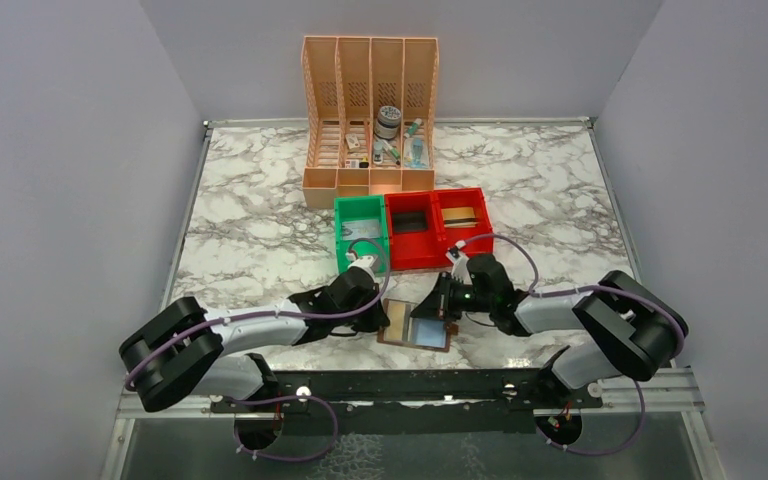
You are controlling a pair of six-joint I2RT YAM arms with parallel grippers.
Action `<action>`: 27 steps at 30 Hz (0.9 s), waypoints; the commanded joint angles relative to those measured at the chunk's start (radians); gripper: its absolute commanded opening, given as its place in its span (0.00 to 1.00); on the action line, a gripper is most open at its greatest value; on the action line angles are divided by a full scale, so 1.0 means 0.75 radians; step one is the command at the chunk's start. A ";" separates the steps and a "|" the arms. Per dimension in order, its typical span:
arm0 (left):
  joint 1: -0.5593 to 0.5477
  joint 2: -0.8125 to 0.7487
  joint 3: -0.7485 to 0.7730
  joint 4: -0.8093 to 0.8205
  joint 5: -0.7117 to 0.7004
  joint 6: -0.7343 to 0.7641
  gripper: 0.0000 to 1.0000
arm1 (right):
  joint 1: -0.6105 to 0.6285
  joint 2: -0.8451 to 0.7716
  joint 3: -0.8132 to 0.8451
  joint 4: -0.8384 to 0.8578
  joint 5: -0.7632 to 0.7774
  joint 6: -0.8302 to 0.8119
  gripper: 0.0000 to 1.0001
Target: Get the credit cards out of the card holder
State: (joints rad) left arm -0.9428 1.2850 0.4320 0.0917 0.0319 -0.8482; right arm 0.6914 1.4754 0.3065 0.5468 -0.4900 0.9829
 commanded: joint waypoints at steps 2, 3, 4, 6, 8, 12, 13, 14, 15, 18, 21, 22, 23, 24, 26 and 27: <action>-0.007 -0.044 -0.023 -0.032 -0.042 -0.012 0.00 | -0.010 -0.071 0.021 -0.188 0.080 -0.072 0.06; -0.008 -0.044 -0.021 -0.033 -0.042 -0.013 0.00 | -0.010 -0.074 0.027 -0.210 0.077 -0.083 0.09; -0.008 -0.043 -0.020 -0.031 -0.042 -0.015 0.00 | -0.010 -0.069 0.032 -0.222 0.063 -0.100 0.14; -0.007 -0.041 -0.018 -0.029 -0.042 -0.019 0.00 | -0.009 -0.042 0.038 -0.212 0.026 -0.150 0.19; -0.007 -0.040 -0.018 -0.025 -0.043 -0.028 0.00 | -0.006 0.006 0.043 -0.161 -0.031 -0.206 0.22; -0.007 -0.042 -0.020 -0.016 -0.048 -0.049 0.00 | 0.005 0.086 0.075 -0.187 -0.044 -0.228 0.23; -0.007 -0.044 -0.022 -0.015 -0.047 -0.056 0.00 | 0.012 0.097 0.080 -0.191 -0.023 -0.230 0.23; -0.007 -0.046 -0.025 -0.008 -0.047 -0.064 0.00 | 0.023 0.103 0.092 -0.222 0.017 -0.239 0.23; -0.007 -0.046 -0.031 0.001 -0.046 -0.076 0.00 | 0.039 0.105 0.114 -0.275 0.079 -0.246 0.23; -0.010 -0.048 -0.052 0.036 -0.041 -0.105 0.00 | 0.066 0.101 0.118 -0.301 0.209 -0.231 0.23; -0.013 -0.049 -0.070 0.052 -0.043 -0.131 0.00 | 0.068 0.077 0.087 -0.237 0.198 -0.202 0.23; -0.014 -0.051 -0.080 0.058 -0.047 -0.140 0.00 | 0.068 0.069 0.076 -0.197 0.178 -0.200 0.23; -0.015 -0.053 -0.090 0.070 -0.053 -0.153 0.00 | 0.070 0.058 0.063 -0.150 0.151 -0.196 0.23; -0.015 -0.056 -0.099 0.081 -0.055 -0.163 0.00 | 0.070 0.050 0.047 -0.090 0.109 -0.193 0.23; -0.015 -0.061 -0.116 0.107 -0.056 -0.182 0.00 | 0.070 0.061 0.024 0.045 -0.005 -0.180 0.22; -0.016 -0.062 -0.124 0.122 -0.057 -0.192 0.00 | 0.069 0.077 0.023 0.097 -0.057 -0.165 0.21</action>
State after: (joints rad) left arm -0.9447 1.2469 0.3740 0.1406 0.0128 -0.9497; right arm 0.7372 1.5177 0.3565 0.4751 -0.4534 0.8509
